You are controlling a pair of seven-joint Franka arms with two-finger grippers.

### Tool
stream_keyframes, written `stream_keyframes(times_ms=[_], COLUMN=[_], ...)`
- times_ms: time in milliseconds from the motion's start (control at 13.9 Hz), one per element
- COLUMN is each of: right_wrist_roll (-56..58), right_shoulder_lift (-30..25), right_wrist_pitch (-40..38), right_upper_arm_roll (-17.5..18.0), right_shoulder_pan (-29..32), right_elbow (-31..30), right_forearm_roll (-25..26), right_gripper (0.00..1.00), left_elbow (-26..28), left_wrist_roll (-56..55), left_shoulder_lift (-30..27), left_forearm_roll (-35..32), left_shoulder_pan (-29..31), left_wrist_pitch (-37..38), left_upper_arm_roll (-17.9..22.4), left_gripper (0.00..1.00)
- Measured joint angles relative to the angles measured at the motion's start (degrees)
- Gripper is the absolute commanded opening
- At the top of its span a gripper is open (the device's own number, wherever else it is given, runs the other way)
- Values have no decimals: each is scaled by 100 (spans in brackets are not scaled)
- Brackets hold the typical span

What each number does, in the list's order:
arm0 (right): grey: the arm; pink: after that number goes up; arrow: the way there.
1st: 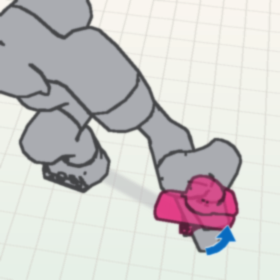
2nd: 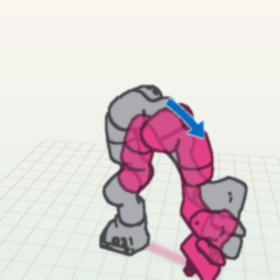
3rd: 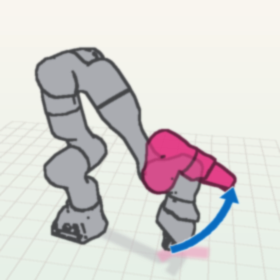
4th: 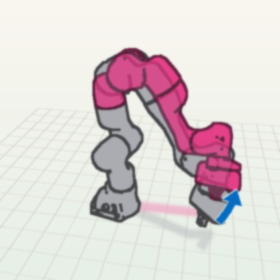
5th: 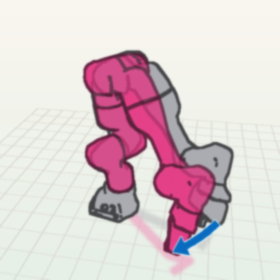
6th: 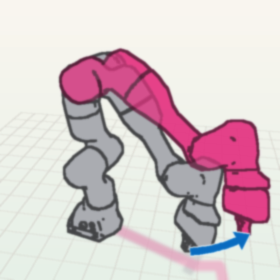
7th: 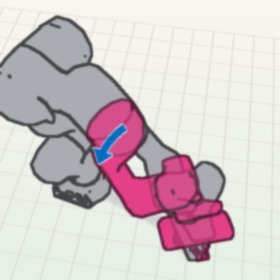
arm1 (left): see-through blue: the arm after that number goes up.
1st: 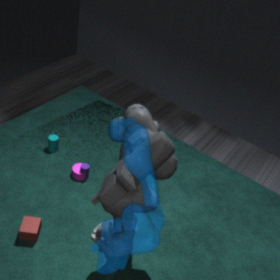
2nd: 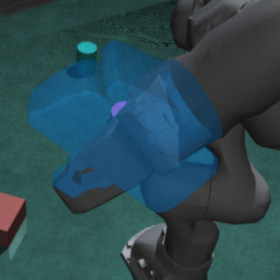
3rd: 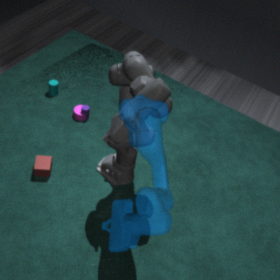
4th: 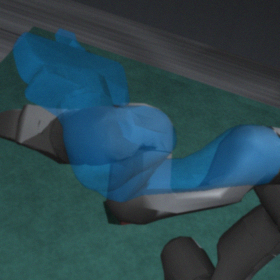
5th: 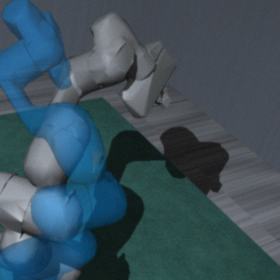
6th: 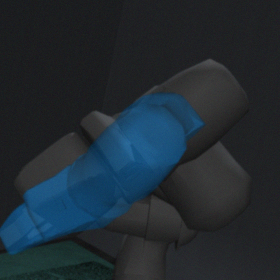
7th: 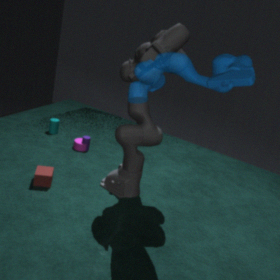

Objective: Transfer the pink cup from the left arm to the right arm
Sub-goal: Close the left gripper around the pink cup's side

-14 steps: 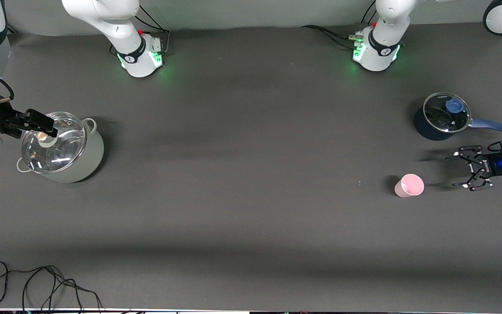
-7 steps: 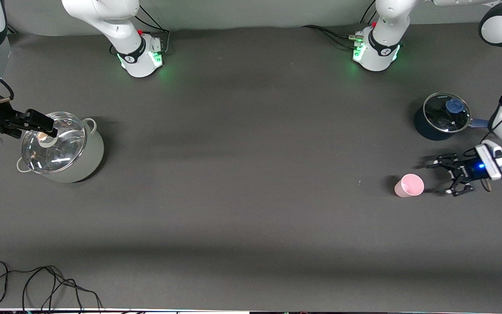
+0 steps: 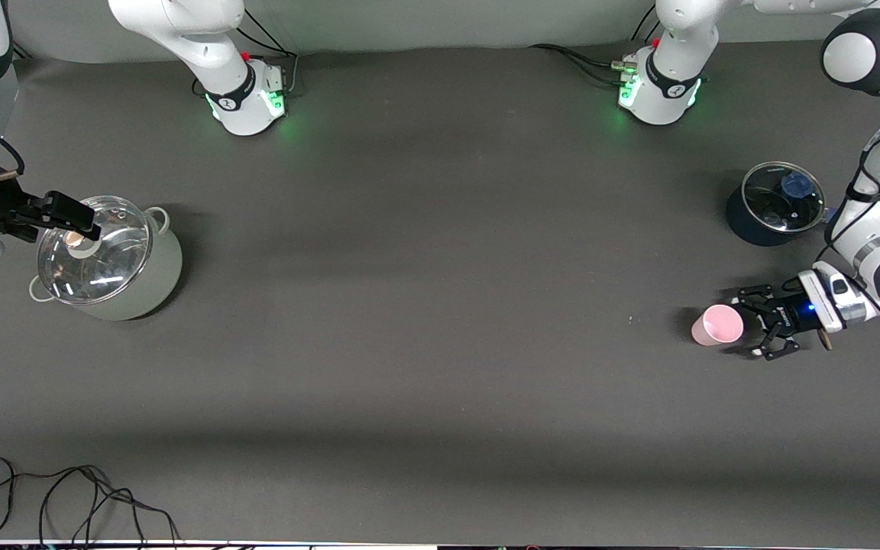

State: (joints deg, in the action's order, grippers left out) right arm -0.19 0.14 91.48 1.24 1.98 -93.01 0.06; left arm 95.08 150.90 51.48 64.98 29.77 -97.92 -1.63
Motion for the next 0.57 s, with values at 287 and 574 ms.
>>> stream_keyframes(times_ms=[287, 574], right_wrist_roll=[0, 0], right_shoulder_lift=[0, 0], right_wrist_pitch=[0, 0], right_upper_arm_roll=[0, 0], right_shoulder_pan=[0, 0], right_elbow=[0, 0], right_forearm_roll=[0, 0], right_gripper=[100, 100], left_elbow=[60, 128], left_wrist_roll=[14, 15], left_shoulder_lift=[1, 9], left_forearm_roll=[13, 109], left_shoulder_pan=[-32, -196], left_wrist_pitch=[-84, -188], left_upper_arm_roll=[2, 0], left_gripper=[100, 100])
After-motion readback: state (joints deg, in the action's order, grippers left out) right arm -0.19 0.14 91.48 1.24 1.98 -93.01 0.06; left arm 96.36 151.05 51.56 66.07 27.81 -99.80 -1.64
